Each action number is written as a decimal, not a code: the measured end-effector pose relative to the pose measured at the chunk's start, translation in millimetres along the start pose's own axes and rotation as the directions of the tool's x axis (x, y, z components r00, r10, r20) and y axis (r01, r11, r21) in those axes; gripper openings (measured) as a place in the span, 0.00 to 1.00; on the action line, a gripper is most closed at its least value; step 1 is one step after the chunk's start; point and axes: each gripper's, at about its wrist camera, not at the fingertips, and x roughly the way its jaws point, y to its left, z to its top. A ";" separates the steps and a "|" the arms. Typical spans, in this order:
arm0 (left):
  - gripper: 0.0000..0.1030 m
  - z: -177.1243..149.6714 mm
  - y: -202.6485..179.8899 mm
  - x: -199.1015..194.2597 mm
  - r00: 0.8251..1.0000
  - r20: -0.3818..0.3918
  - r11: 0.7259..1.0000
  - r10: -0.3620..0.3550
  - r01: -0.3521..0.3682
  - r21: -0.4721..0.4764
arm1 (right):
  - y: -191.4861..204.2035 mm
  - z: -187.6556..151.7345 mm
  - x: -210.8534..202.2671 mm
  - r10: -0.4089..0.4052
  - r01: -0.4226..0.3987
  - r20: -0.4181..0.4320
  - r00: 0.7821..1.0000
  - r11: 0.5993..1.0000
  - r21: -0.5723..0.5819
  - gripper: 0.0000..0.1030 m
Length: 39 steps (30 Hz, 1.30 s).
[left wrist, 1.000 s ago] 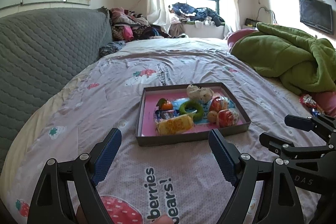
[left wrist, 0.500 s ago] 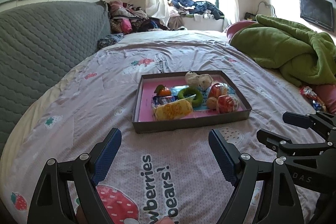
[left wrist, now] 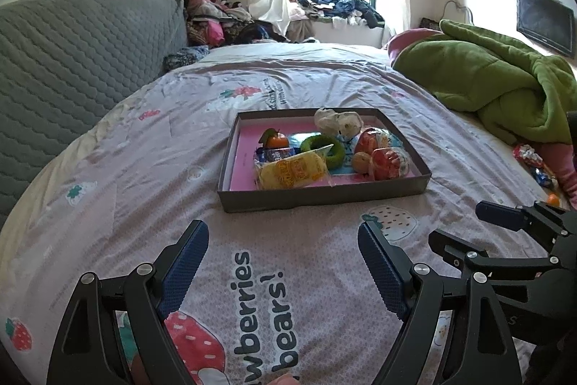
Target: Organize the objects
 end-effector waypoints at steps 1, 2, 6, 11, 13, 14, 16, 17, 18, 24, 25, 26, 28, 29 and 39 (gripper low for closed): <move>0.84 -0.8 0.6 0.7 1.000 -0.002 1.000 -0.003 0.003 -0.002 | -0.5 -0.9 0.9 0.001 -0.001 0.000 1.000 1.000 0.003 0.64; 0.84 -1.8 1.1 1.9 1.000 -0.006 1.000 -0.004 0.004 -0.005 | -1.1 -2.1 2.5 0.001 -0.001 -0.002 1.000 1.000 0.007 0.64; 0.84 -6.8 1.8 6.4 1.000 -0.018 1.000 -0.007 0.007 -0.009 | -2.2 -6.3 6.7 0.000 0.000 -0.006 1.000 1.000 0.017 0.64; 0.84 -12.0 3.1 12.5 0.999 -0.035 1.000 -0.011 0.010 -0.017 | -2.3 -11.2 12.6 -0.002 0.002 -0.020 1.000 1.000 0.023 0.64; 0.84 -13.3 4.1 14.9 0.999 -0.040 1.000 -0.011 0.010 -0.023 | -2.2 -12.3 13.8 -0.001 0.002 -0.021 1.000 1.000 0.025 0.64; 0.84 -13.7 4.8 15.9 0.999 -0.042 1.000 -0.012 0.011 -0.027 | -2.4 -12.7 13.9 -0.001 0.002 -0.020 1.000 1.000 0.026 0.64; 0.84 -14.8 6.1 17.3 0.999 -0.045 0.999 -0.014 0.012 -0.032 | -2.4 -13.1 13.6 -0.002 0.002 -0.018 1.000 1.000 0.027 0.64; 0.84 -15.6 6.6 18.7 0.999 -0.049 0.999 -0.014 0.012 -0.034 | -2.6 -13.5 13.6 -0.002 0.003 -0.013 1.000 1.000 0.028 0.64; 0.84 -16.1 6.9 19.6 0.999 -0.051 0.999 -0.012 0.011 -0.035 | -2.9 -13.5 13.7 -0.002 0.003 -0.011 1.000 1.000 0.030 0.64; 0.84 -20.2 7.5 26.2 0.998 -0.064 0.999 -0.011 0.009 -0.036 | -3.2 -14.5 16.4 -0.002 0.002 -0.010 1.000 0.999 0.036 0.64; 0.84 -20.7 7.8 27.0 0.998 -0.066 0.999 -0.011 0.009 -0.035 | -3.1 -15.1 17.2 -0.001 0.001 -0.010 1.000 0.999 0.036 0.64; 0.84 -21.5 7.6 28.3 0.998 -0.069 0.999 -0.009 0.007 -0.034 | -3.4 -15.3 17.0 -0.003 0.003 -0.011 1.000 0.999 0.037 0.64; 0.84 -22.8 7.2 30.4 0.997 -0.071 0.999 -0.007 0.005 -0.034 | -3.4 -16.4 18.2 -0.002 0.002 -0.013 1.000 0.999 0.038 0.64; 0.84 -23.4 7.4 31.3 0.997 -0.074 0.999 -0.007 0.004 -0.034 | -3.3 -17.0 18.9 -0.002 0.002 -0.014 1.000 0.999 0.038 0.64; 0.84 -29.1 6.7 42.5 0.996 -0.092 0.999 -0.011 0.008 -0.033 | -2.0 -19.9 25.3 0.000 0.001 -0.022 1.000 0.999 0.037 0.64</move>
